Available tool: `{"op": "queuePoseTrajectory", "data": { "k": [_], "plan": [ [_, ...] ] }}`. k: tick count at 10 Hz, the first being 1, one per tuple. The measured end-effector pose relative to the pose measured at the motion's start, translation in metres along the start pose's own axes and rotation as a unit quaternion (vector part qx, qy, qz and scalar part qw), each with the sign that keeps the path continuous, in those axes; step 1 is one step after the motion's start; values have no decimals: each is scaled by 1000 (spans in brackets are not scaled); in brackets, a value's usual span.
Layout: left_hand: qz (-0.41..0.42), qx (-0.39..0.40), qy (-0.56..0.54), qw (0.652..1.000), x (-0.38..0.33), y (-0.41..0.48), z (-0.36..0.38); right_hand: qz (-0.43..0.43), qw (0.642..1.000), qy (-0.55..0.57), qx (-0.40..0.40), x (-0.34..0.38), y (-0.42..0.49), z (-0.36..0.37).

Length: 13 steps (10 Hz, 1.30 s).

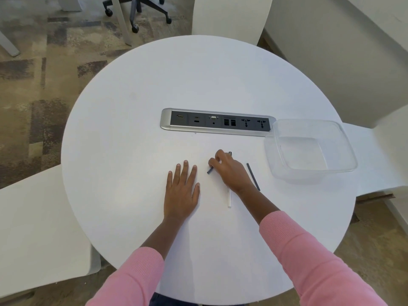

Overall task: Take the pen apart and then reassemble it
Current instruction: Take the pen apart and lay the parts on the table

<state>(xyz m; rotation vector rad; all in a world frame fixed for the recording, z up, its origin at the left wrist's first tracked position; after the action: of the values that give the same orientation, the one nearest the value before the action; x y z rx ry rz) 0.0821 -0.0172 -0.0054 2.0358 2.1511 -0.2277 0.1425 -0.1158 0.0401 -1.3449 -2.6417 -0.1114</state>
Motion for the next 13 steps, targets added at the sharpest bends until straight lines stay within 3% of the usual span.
{"op": "queuePoseTrajectory", "data": {
  "k": [3, 5, 6, 9, 11, 13],
  "plan": [
    [-3, 2, -3, 1000, 3, -1, 0, 64, 978, 113, -162, -22, -20, -66],
    [-3, -2, 2, 1000, 1, 0, 0, 144, 954, 85, -250, -90, -65, -131],
    [-15, -6, -2, 1000, -1, 1, -1, 178, 950, 72, -247, -128, -84, -146],
    [-21, -3, -3, 1000, -23, 9, 3, 190, 975, 1, -117, -205, -92, -119],
    [-34, 4, -10, 999, -37, 13, 6, 215, 976, 7, 22, -235, -80, -79],
    [-47, -2, 2, 999, -39, 12, 6, 219, 972, 2, 84, -245, -75, -59]
  ]
}}
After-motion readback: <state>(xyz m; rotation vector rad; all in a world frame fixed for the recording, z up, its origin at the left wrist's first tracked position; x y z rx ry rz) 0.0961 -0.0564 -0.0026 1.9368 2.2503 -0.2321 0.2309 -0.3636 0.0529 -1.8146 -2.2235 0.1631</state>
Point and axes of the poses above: each hand's wrist, its own y-axis towards the middle knuckle, its own z-axis out of the palm, x = y × z, the point moved 10 cm from there along y, towards the middle knuckle, and after that the axes turned 5 degrees about -z, right-handed, at the moved point
